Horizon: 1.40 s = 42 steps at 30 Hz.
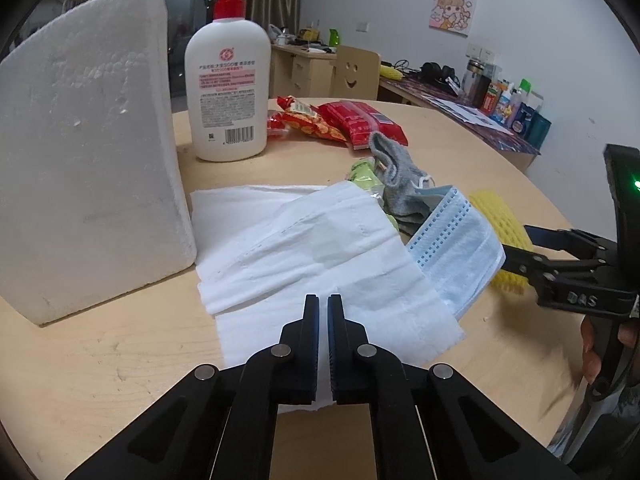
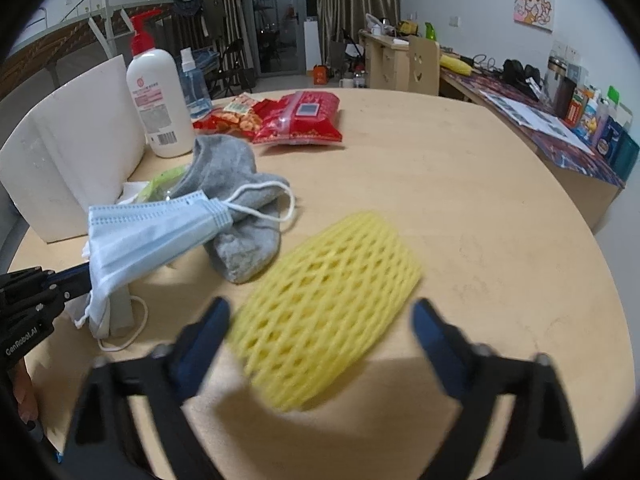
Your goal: Organize soft objects
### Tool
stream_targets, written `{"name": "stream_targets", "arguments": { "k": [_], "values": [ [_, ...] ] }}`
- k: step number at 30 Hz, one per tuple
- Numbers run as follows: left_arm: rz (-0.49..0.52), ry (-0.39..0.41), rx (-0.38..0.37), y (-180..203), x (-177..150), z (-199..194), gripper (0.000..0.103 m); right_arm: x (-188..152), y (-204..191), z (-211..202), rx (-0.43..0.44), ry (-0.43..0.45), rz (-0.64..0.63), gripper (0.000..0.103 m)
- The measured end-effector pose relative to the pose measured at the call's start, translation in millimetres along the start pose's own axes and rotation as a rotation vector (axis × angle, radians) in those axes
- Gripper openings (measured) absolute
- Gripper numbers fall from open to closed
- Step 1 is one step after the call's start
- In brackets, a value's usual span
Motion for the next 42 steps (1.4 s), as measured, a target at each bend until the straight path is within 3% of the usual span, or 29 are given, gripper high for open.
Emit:
{"name": "stream_targets", "arguments": {
  "k": [1, 6, 10, 13, 24, 26, 27, 28, 30, 35, 39, 42],
  "values": [
    [0.004, 0.002, 0.0, 0.5, -0.5, -0.5, 0.004, -0.4, 0.3, 1.6, -0.003, -0.009, 0.0, 0.075],
    [0.028, 0.018, -0.001, 5.5, -0.7, -4.9, 0.004, -3.1, -0.3, 1.0, -0.012, -0.018, -0.003, 0.06],
    [0.022, 0.022, -0.014, 4.9, -0.6, -6.0, 0.001, -3.6, -0.8, -3.2, -0.015, 0.001, -0.001, 0.031],
    [0.023, 0.029, -0.027, 5.2, -0.3, -8.4, 0.001, -3.8, -2.4, -6.2, -0.003, 0.019, -0.003, 0.022],
    [0.046, 0.071, -0.076, 8.7, 3.7, -28.8, 0.002, -4.1, -3.7, -21.6, 0.053, 0.065, 0.012, 0.022],
    [0.057, 0.093, -0.087, 14.1, 6.2, -33.9, 0.015, -5.2, -3.8, -22.0, 0.057, 0.065, 0.011, 0.022],
    [0.068, 0.092, -0.089, 17.4, 6.6, -35.4, 0.038, -5.6, -4.2, -22.1, 0.062, 0.064, 0.011, 0.022],
    [0.076, 0.093, -0.089, 20.8, 6.9, -36.1, 0.068, -5.6, -3.2, -21.9, 0.065, 0.064, 0.009, 0.022],
    [0.086, 0.094, -0.092, 28.2, 6.6, -35.5, 0.089, -6.1, -2.1, -21.5, 0.069, 0.065, 0.011, 0.022],
    [0.043, 0.149, -0.078, 29.6, 12.2, -36.5, 0.089, -7.6, 1.4, -23.5, 0.08, 0.071, 0.015, 0.022],
    [0.019, 0.091, -0.058, 28.8, 13.9, -19.3, 0.085, -8.7, 3.2, -25.1, 0.09, 0.079, 0.017, 0.022],
    [0.02, 0.063, -0.029, 30.7, 13.1, -9.9, 0.073, -10.7, 4.6, -25.5, 0.095, 0.08, 0.02, 0.022]
  ]
}}
Point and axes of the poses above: each gripper's, at about its wrist camera, not at the fingertips, and z roughly the way its jaws point, y to its right, x to its top, the point moved 5 cm from there along z, roughly the way its jaws point
